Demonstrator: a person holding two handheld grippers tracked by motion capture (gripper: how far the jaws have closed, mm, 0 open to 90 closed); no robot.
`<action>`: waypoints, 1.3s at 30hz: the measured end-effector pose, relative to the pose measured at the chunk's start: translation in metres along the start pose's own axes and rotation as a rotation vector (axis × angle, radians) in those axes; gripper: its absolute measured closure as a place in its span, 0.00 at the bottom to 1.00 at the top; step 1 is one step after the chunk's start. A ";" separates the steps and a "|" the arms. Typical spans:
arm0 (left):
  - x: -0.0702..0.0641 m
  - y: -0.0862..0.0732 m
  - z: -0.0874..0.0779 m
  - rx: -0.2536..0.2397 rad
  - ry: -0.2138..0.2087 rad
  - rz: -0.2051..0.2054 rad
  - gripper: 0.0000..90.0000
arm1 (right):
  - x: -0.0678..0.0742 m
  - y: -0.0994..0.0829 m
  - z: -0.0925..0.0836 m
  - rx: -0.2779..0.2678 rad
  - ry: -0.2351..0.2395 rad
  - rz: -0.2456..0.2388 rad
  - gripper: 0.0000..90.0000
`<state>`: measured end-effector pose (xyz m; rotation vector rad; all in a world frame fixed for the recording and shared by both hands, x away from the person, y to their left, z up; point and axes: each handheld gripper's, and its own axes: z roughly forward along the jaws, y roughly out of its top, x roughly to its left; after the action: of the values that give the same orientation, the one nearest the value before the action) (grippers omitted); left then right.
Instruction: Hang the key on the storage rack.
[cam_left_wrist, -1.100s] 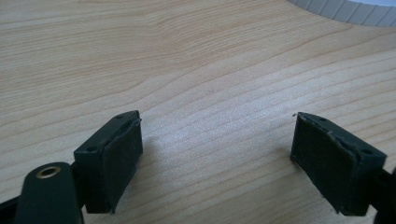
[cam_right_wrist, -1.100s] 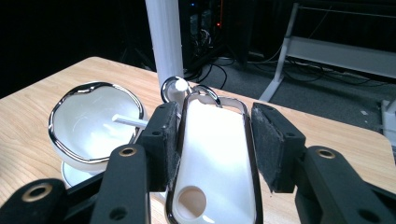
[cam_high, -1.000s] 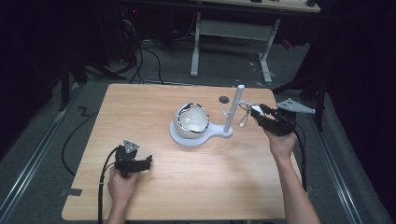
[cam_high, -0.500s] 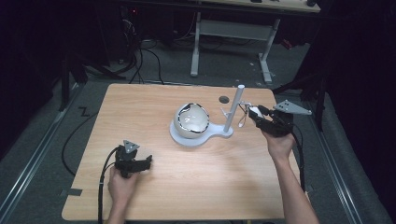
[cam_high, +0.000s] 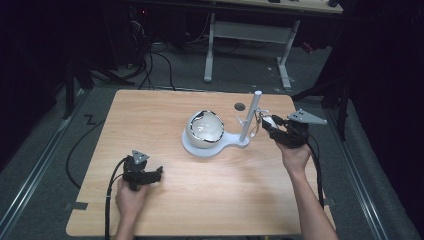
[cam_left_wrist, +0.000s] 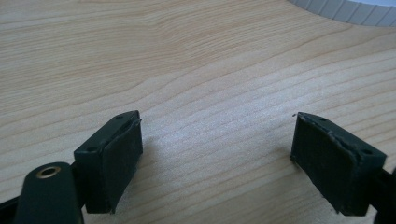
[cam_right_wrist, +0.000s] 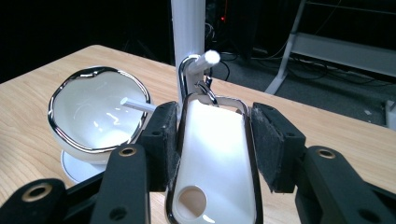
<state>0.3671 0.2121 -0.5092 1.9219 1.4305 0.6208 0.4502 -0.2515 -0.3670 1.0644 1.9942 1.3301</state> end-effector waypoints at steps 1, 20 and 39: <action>0.000 0.000 0.000 0.000 0.000 0.000 0.19 | 0.000 -0.001 0.001 0.002 0.000 0.003 0.59; 0.000 0.000 0.000 0.000 0.000 0.000 0.19 | 0.001 -0.008 0.009 0.031 0.002 0.011 0.58; 0.000 0.000 0.000 0.000 0.000 0.000 0.19 | 0.000 -0.017 0.024 0.087 0.008 0.019 0.58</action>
<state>0.3670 0.2121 -0.5092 1.9221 1.4303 0.6209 0.4624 -0.2425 -0.3915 1.1220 2.0693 1.2692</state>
